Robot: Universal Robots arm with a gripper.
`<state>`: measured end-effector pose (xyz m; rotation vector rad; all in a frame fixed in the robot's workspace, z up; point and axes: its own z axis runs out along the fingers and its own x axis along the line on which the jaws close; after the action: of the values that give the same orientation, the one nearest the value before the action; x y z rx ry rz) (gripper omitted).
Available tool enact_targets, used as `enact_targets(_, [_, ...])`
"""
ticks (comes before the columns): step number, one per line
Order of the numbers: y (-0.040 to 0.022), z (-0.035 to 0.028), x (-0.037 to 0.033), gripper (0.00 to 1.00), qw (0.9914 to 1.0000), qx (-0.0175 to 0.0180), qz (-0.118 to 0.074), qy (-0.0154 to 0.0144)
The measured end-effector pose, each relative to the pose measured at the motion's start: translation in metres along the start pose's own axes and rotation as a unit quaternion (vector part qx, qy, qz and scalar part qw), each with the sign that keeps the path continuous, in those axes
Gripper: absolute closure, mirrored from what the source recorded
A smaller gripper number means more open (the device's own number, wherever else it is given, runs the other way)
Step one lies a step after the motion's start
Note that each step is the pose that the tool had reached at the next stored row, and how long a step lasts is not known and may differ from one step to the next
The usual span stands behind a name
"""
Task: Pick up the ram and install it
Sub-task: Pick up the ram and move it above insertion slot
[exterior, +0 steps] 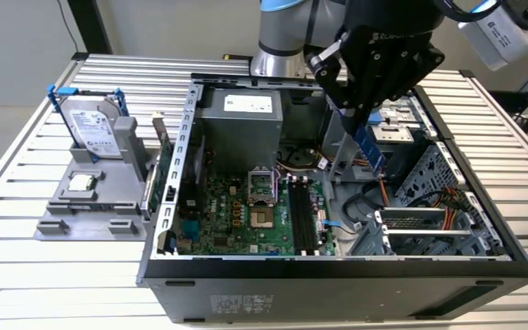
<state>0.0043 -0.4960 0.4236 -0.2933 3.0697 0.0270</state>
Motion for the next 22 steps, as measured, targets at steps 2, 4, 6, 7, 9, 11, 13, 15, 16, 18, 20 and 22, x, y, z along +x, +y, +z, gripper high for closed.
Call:
enact_targets(2, [0.0000, 0.0001, 0.0000, 1.00, 0.99985, 0.0010, 0.017, -0.0002])
enact_targets(4, [0.0000, 0.0002, 0.0000, 1.00, 0.99945, 0.0019, 0.033, -0.0004])
enact_targets(6, [0.0000, 0.0003, 0.0000, 1.00, 0.99904, 0.0026, 0.044, -0.0005])
enact_targets(7, [0.0000, 0.0003, 0.0000, 1.00, 0.99884, 0.0029, 0.048, -0.0006])
enact_targets(9, [0.0000, 0.0004, 0.0000, 1.00, 0.99839, 0.0033, 0.057, -0.0007])
enact_targets(11, [0.0000, 0.0003, 0.0000, 1.00, 0.99822, 0.0035, 0.059, -0.0007])
enact_targets(13, [0.0000, 0.0003, 0.0000, 1.00, 0.99820, 0.0036, 0.060, -0.0007])
enact_targets(15, [0.0000, 0.0004, 0.0000, 1.00, 0.99819, 0.0035, 0.060, -0.0007])
enact_targets(16, [0.0000, 0.0004, 0.0000, 1.00, 0.99818, 0.0036, 0.060, -0.0007])
enact_targets(18, [0.0001, 0.0010, 0.0000, 1.00, 0.99814, 0.0033, 0.061, 0.0011])
enact_targets(20, [0.0001, 0.0022, -0.0001, 1.00, 0.99810, 0.0031, 0.061, 0.0036])
enact_targets(22, [0.0000, 0.0038, -0.0007, 1.00, 0.99804, 0.0028, 0.062, 0.0058])
